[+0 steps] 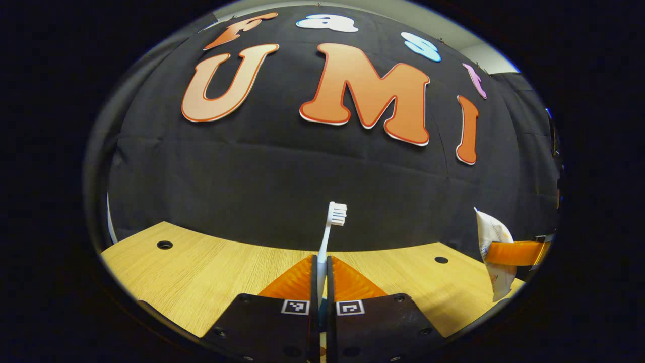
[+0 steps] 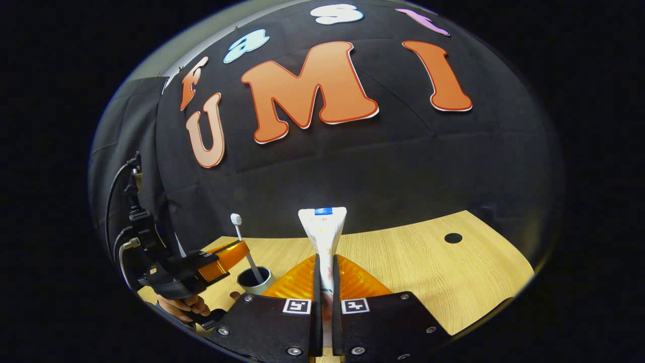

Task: Put the toothbrush and toothpaste on the desktop into the cup, then pick up the cup and place it on the coaster on the desktop.

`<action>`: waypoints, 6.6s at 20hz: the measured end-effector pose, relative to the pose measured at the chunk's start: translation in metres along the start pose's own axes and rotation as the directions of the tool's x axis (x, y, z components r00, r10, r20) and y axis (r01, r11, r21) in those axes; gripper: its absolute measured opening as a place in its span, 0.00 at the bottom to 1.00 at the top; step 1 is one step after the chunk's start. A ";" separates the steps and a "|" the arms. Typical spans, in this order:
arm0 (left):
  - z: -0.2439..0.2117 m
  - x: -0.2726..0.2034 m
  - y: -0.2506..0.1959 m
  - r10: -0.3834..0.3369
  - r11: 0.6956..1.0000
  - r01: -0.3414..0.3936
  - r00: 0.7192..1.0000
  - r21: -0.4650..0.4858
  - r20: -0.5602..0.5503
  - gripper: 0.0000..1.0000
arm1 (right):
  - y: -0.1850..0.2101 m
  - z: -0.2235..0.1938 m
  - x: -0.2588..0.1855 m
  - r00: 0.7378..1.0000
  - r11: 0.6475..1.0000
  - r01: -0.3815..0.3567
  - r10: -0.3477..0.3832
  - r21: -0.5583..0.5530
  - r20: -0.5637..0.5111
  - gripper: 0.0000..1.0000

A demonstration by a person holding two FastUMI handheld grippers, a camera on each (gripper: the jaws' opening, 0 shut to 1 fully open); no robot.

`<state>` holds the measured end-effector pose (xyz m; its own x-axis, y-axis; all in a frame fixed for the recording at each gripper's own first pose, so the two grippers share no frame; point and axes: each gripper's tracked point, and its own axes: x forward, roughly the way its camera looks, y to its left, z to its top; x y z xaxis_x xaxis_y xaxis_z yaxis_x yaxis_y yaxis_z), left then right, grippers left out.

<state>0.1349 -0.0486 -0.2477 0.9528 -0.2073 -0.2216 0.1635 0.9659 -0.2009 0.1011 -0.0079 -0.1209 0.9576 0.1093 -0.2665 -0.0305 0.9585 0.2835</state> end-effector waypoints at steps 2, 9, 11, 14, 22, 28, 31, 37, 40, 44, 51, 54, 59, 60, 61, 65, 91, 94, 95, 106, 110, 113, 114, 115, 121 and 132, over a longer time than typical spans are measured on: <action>-0.009 0.002 0.002 0.009 1.000 -0.009 1.000 0.004 -0.025 0.05 | 0.002 -0.002 0.000 1.000 1.000 -0.002 0.002 -0.003 -0.002 0.07; -0.041 0.005 0.010 0.037 0.999 -0.034 0.992 0.025 -0.121 0.05 | 0.010 0.000 -0.005 1.000 1.000 -0.013 0.013 -0.008 0.001 0.07; -0.045 0.003 0.007 0.021 1.000 -0.020 0.990 0.007 -0.139 0.05 | 0.014 -0.002 -0.008 1.000 1.000 -0.021 0.020 -0.009 -0.004 0.07; -0.050 0.002 0.008 0.036 0.999 -0.032 0.985 0.026 -0.169 0.05 | 0.023 -0.001 -0.013 1.000 0.999 -0.031 0.031 -0.025 0.000 0.07; -0.053 -0.023 0.006 0.007 1.000 -0.013 0.974 -0.023 -0.228 0.18 | 0.042 0.017 -0.033 0.996 0.997 -0.074 0.076 -0.034 0.053 0.07; -0.022 -0.066 0.005 -0.029 1.000 0.029 0.982 -0.003 -0.185 0.74 | 0.056 0.037 -0.038 0.991 0.994 -0.096 0.101 -0.051 0.093 0.07; -0.004 -0.091 0.017 0.016 1.000 -0.012 0.988 0.028 -0.151 0.88 | 0.070 0.045 -0.034 0.985 0.990 -0.132 0.136 -0.049 0.106 0.07; 0.034 -0.132 0.036 0.091 0.995 -0.088 0.994 0.055 -0.056 0.96 | 0.103 0.054 -0.019 0.970 0.979 -0.192 0.199 -0.063 0.136 0.07; 0.050 -0.152 0.031 0.067 0.996 -0.066 0.998 0.067 -0.006 0.96 | 0.118 0.054 -0.006 0.963 0.973 -0.217 0.227 -0.079 0.145 0.07; 0.059 -0.168 0.030 0.071 0.991 -0.076 0.997 0.108 0.044 0.96 | 0.138 0.044 0.015 0.952 0.960 -0.267 0.276 -0.081 0.132 0.07; 0.079 -0.199 0.010 0.048 0.989 -0.062 0.993 0.132 0.111 0.96 | 0.153 0.023 0.056 0.947 0.950 -0.295 0.306 -0.105 0.102 0.07; 0.083 -0.205 0.008 0.043 0.989 -0.060 0.992 0.137 0.119 0.96 | 0.166 0.010 0.074 0.936 0.938 -0.338 0.344 -0.084 0.075 0.07; 0.090 -0.216 0.014 0.053 0.988 -0.074 0.987 0.134 0.154 0.96 | 0.178 -0.010 0.104 0.933 0.930 -0.351 0.358 -0.105 0.050 0.08; 0.087 -0.215 0.018 0.059 0.989 -0.078 0.987 0.128 0.148 0.96 | 0.182 -0.016 0.108 0.929 0.927 -0.362 0.367 -0.101 0.043 0.08; 0.086 -0.215 0.021 0.066 0.989 -0.083 0.988 0.121 0.143 0.96 | 0.184 -0.022 0.113 0.929 0.926 -0.363 0.368 -0.101 0.034 0.08; 0.083 -0.218 0.045 0.119 0.984 -0.135 0.983 0.113 0.138 0.96 | 0.183 -0.043 0.133 0.934 0.930 -0.357 0.358 -0.085 0.003 0.08; 0.006 -0.189 0.052 0.099 0.995 -0.099 0.990 0.004 -0.105 0.97 | 0.146 -0.034 0.078 0.958 0.934 -0.287 0.286 -0.213 -0.036 0.27; 0.003 -0.178 0.051 0.105 0.994 -0.105 0.987 0.003 -0.124 0.97 | 0.131 -0.013 0.055 0.964 0.939 -0.264 0.265 -0.219 -0.024 0.56; 0.000 -0.174 0.049 0.108 0.994 -0.109 0.984 -0.001 -0.139 0.97 | 0.124 -0.005 0.047 0.967 0.942 -0.251 0.256 -0.222 -0.009 0.60; -0.004 -0.118 0.032 0.070 0.993 -0.040 0.955 0.109 -0.288 0.96 | 0.045 0.068 -0.053 0.980 0.959 -0.143 0.171 -0.245 0.098 0.87; -0.013 -0.097 0.032 0.082 0.990 -0.031 0.921 0.138 -0.382 0.96 | 0.027 0.087 -0.082 0.984 0.964 -0.121 0.149 -0.236 0.103 0.87; -0.018 -0.087 0.026 0.081 0.989 -0.014 0.887 0.149 -0.455 0.96 | 0.021 0.100 -0.090 0.979 0.969 -0.105 0.140 -0.224 0.146 0.87; -0.018 -0.081 0.023 0.092 0.985 -0.009 0.876 0.174 -0.474 0.96 | 0.019 0.100 -0.094 0.979 0.970 -0.100 0.135 -0.220 0.151 0.87; -0.019 -0.079 0.019 0.097 0.982 -0.002 0.863 0.190 -0.496 0.96 | 0.016 0.099 -0.098 0.979 0.970 -0.097 0.133 -0.222 0.154 0.87; -0.061 -0.064 0.011 0.091 0.985 0.026 0.758 0.169 -0.646 0.94 | 0.015 0.112 -0.126 0.968 0.964 -0.088 0.142 -0.252 0.206 0.87; -0.122 -0.046 0.010 0.126 0.983 0.029 0.610 0.181 -0.782 0.94 | 0.013 0.117 -0.153 0.954 0.957 -0.090 0.162 -0.274 0.252 0.88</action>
<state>0.0614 -0.0481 -0.3557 0.4019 -0.1264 -0.9069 0.2346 0.9716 -0.0315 -0.0128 -0.0429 0.0310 0.9809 0.1928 0.0241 -0.1937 0.9801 0.0426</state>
